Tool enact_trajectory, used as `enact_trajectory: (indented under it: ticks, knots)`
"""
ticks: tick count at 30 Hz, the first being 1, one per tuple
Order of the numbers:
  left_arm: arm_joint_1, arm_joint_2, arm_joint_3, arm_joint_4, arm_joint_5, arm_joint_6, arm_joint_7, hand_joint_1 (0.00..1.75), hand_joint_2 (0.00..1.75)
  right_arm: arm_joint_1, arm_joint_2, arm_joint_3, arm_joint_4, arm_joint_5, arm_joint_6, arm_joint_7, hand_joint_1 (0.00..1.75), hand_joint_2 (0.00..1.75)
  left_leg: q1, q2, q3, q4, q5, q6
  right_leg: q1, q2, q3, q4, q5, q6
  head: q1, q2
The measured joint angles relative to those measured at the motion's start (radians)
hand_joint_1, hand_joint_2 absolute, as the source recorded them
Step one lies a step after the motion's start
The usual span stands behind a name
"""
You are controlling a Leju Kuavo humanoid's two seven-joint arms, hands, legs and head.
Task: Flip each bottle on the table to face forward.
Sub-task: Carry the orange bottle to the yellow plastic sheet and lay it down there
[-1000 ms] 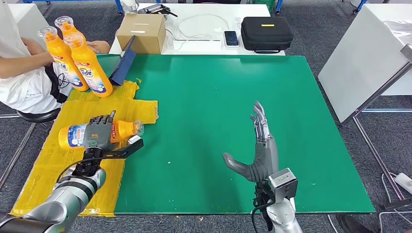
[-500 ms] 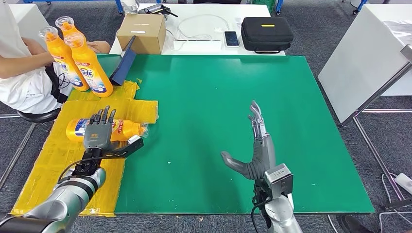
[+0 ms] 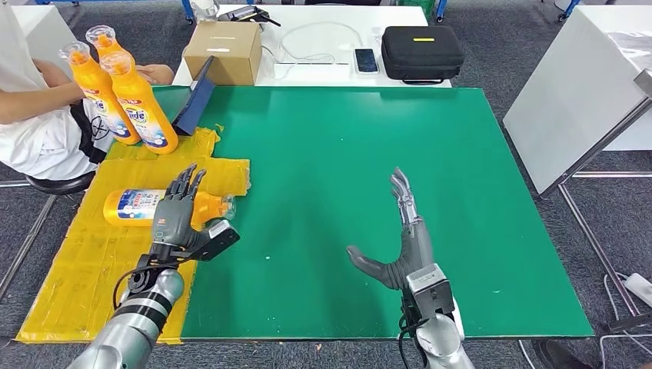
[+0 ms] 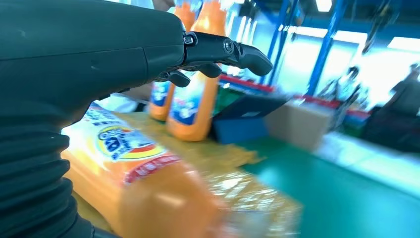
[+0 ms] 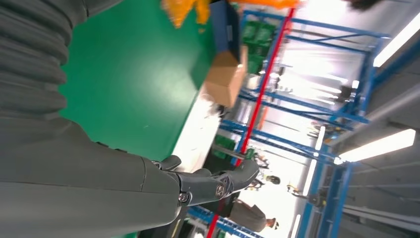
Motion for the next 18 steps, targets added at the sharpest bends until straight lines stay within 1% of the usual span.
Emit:
enact_trajectory:
  ticks: [2,5,11,14,18]
  knots:
    - [0.04,-0.028,0.01,-0.07,0.023,0.0,-0.026,0.0,1.75,0.012,-0.001,-0.003,0.0,0.011,-0.005,0.002,0.0,1.75,0.0,0.0,-0.001,0.0,0.0,0.0,0.0,0.0,-0.001,0.0,0.0,0.0,0.0,0.0]
    - [0.091,-0.058,0.019,-0.162,0.027,-0.001,-0.04,0.0,1.75,0.024,-0.001,-0.01,0.0,0.025,-0.012,0.003,0.0,1.75,0.0,0.001,-0.001,0.0,0.0,0.0,0.0,0.0,-0.002,0.0,0.0,0.0,0.0,0.0]
    - [0.216,-0.121,0.021,-0.394,0.028,-0.001,-0.072,0.0,1.75,0.058,-0.001,-0.033,0.0,0.055,-0.031,0.003,0.0,1.75,0.001,0.001,-0.001,0.0,-0.001,-0.001,0.001,0.0,-0.002,0.0,0.0,0.0,0.0,0.0]
    - [0.26,-0.143,0.017,-0.483,0.039,-0.002,-0.072,0.0,1.75,0.074,-0.001,-0.043,0.0,0.066,-0.038,0.003,0.0,1.75,0.001,0.001,-0.001,0.0,-0.001,-0.001,0.0,0.0,-0.002,0.0,-0.001,0.0,0.0,0.0]
    - [0.291,-0.157,0.015,-0.549,0.052,-0.005,-0.073,0.0,1.75,0.082,0.0,-0.049,-0.001,0.072,-0.043,0.003,0.0,1.75,0.001,0.0,-0.001,0.0,-0.001,-0.001,0.001,0.0,-0.003,0.0,-0.001,0.0,0.0,0.0]
